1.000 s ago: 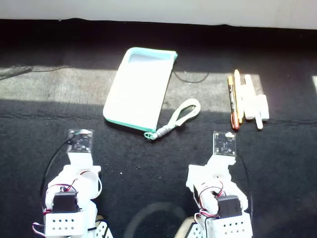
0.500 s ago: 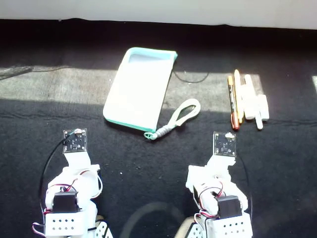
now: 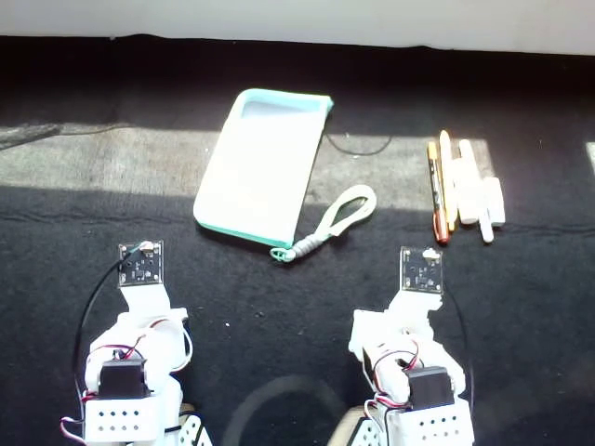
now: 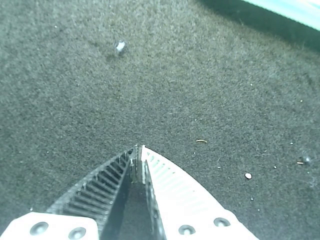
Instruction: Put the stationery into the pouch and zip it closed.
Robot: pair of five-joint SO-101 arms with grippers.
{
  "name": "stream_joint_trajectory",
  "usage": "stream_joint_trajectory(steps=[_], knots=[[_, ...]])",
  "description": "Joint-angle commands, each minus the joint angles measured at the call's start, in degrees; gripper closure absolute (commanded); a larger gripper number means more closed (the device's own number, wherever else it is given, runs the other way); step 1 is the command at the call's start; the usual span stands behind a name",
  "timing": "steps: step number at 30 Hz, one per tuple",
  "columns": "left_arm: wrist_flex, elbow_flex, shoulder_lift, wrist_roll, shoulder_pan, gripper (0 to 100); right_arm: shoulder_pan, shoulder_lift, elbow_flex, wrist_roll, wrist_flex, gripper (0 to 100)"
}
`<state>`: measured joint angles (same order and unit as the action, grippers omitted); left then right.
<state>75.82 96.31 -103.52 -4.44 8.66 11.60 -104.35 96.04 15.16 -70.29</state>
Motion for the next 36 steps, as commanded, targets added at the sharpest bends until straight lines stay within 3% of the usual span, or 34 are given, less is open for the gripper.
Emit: stream_joint_trajectory(steps=[1,19,22,28,36], knots=[[0.0,0.8,0.0,-0.4,-0.8,99,0.2,-0.7,7.1,0.6,-0.9,98.9],[0.0,0.8,0.0,-0.4,-0.8,99,1.0,-0.7,7.1,0.6,-0.7,98.9],[0.0,0.8,0.0,-0.4,-0.8,99,2.2,-0.7,7.1,0.5,6.6,98.9],[0.0,0.8,0.0,-0.4,-0.8,99,2.4,-0.7,7.1,0.7,33.8,98.9],[0.0,0.8,0.0,-0.4,-0.8,99,2.9,-0.7,6.9,1.0,31.1,98.9]])
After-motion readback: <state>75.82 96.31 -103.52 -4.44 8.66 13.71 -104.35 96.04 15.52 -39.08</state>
